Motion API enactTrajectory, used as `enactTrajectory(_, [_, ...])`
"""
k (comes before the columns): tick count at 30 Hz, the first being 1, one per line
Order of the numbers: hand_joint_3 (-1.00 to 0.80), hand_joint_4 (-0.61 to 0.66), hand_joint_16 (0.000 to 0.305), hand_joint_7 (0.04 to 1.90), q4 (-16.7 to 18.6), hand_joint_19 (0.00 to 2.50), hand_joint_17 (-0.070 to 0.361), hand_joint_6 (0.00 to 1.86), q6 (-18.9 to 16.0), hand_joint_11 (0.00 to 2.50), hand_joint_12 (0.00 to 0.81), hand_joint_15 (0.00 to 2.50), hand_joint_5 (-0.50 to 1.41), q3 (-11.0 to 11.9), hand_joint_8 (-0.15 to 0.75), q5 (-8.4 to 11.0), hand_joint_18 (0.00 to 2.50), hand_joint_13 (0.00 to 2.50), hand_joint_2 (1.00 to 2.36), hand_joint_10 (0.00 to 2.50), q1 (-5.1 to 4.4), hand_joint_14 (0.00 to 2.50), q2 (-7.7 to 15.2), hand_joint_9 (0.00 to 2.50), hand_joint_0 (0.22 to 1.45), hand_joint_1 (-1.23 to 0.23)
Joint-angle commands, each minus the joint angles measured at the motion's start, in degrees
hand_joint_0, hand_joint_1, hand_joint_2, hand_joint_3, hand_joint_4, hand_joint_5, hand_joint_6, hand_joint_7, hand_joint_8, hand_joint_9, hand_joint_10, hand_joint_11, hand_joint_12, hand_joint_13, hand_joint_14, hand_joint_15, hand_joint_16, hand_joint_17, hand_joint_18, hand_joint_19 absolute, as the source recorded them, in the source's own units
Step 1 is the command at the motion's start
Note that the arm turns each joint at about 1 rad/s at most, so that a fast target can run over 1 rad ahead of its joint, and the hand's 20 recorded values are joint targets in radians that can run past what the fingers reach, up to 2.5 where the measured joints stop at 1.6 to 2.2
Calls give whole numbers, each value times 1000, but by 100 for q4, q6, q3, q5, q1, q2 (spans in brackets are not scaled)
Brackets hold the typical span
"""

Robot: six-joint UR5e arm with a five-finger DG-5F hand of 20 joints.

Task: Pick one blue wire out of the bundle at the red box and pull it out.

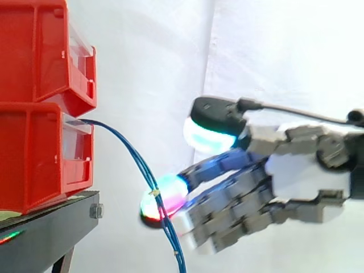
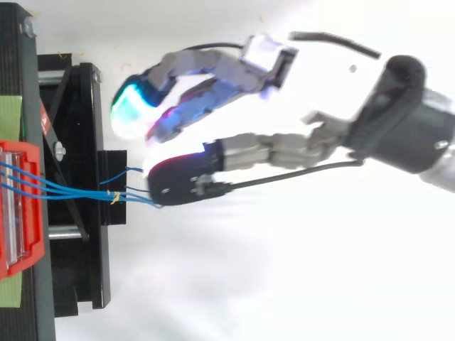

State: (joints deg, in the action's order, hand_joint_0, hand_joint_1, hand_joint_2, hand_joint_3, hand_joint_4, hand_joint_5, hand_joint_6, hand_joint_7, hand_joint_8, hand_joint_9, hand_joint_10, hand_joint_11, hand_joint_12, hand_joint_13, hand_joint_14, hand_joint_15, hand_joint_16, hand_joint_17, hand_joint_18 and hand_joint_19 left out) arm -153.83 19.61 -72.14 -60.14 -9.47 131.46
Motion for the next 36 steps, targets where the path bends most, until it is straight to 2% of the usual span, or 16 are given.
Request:
enactTrajectory(1, [-424,399,47,831,-24,319,105,502,-10,266,391,312,-128,719,322,-41,608,764,1005,5,-19,10,556,895,560,-567])
enactTrajectory(2, [-424,397,47,830,-24,321,105,502,-10,265,392,316,-127,719,324,-41,614,766,1004,5,-19,11,556,895,561,-567])
enactTrajectory(3, [-425,395,47,831,-94,324,105,502,8,268,393,320,-127,842,320,-59,614,767,1004,5,-37,12,644,896,561,-567])
enactTrajectory(7, [-424,399,47,829,-331,330,105,502,-10,268,393,328,-126,842,322,-41,620,775,1005,5,-90,11,644,899,562,-569])
enactTrajectory(12, [-425,397,47,833,-384,339,105,502,-45,280,395,331,-126,825,321,-33,627,781,1005,6,-134,13,636,903,563,-570])
enactTrajectory(20, [-423,398,47,834,-393,347,106,502,-72,280,398,344,-126,807,322,-33,637,794,1006,5,-134,11,636,905,563,-570])
enactTrajectory(28, [-425,382,47,845,-630,361,107,502,-124,292,399,359,-132,807,320,-41,648,800,1006,5,-134,12,609,898,564,-569])
enactTrajectory(36, [-422,342,48,1030,-876,369,108,501,-36,333,401,369,-134,798,315,-59,665,809,1004,6,-134,12,416,868,563,-601])
